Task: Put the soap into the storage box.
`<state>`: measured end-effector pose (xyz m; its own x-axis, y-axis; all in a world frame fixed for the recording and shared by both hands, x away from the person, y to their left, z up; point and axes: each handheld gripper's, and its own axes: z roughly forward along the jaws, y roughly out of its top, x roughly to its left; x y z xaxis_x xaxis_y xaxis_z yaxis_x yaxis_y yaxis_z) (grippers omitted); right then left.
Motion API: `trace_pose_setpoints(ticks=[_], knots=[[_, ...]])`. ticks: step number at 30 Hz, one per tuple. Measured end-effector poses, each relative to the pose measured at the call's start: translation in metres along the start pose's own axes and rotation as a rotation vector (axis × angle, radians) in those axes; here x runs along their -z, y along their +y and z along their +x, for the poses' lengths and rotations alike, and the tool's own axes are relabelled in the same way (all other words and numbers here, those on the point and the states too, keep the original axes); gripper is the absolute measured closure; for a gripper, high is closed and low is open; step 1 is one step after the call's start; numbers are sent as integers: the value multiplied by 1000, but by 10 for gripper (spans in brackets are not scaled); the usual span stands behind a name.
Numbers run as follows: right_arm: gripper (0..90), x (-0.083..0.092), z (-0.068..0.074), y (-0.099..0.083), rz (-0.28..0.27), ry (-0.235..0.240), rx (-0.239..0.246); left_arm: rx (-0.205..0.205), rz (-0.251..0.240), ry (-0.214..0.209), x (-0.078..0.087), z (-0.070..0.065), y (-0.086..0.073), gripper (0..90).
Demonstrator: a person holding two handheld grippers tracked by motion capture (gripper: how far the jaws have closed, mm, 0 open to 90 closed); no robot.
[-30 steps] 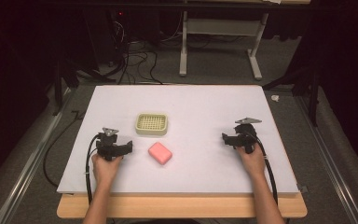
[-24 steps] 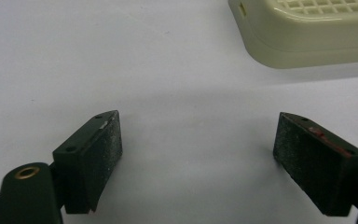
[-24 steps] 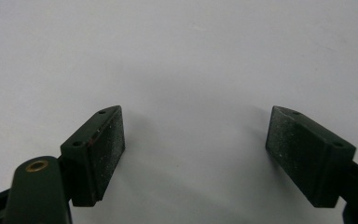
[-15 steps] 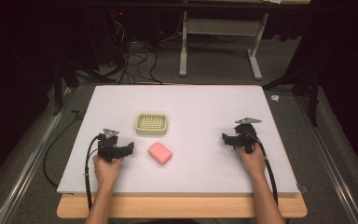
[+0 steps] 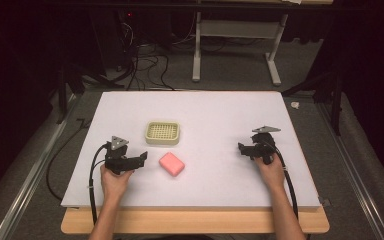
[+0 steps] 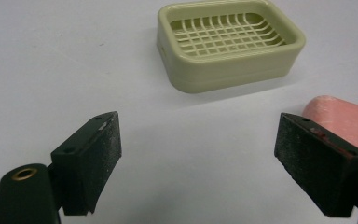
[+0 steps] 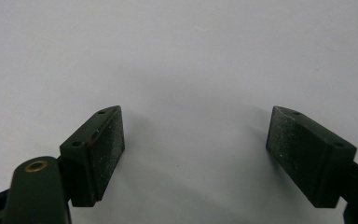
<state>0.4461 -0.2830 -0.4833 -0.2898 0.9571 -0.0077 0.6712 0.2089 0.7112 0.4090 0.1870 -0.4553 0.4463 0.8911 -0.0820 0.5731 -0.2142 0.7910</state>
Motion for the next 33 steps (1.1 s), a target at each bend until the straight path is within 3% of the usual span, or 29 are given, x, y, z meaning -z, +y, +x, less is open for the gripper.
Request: trace_pose_setpoints(ticks=[10,15,20,33], knots=[[158,-1,0,0,5,12,13,-46,-10,-62,8,-19,7,139],[156,-1,1,0,6,13,15,-87,-11,-97,8,-33,9,129],[156,-1,0,0,6,14,14,-121,3,-125,3,-47,10,107],[155,-1,0,0,6,13,15,-154,46,-171,-15,-70,5,74]])
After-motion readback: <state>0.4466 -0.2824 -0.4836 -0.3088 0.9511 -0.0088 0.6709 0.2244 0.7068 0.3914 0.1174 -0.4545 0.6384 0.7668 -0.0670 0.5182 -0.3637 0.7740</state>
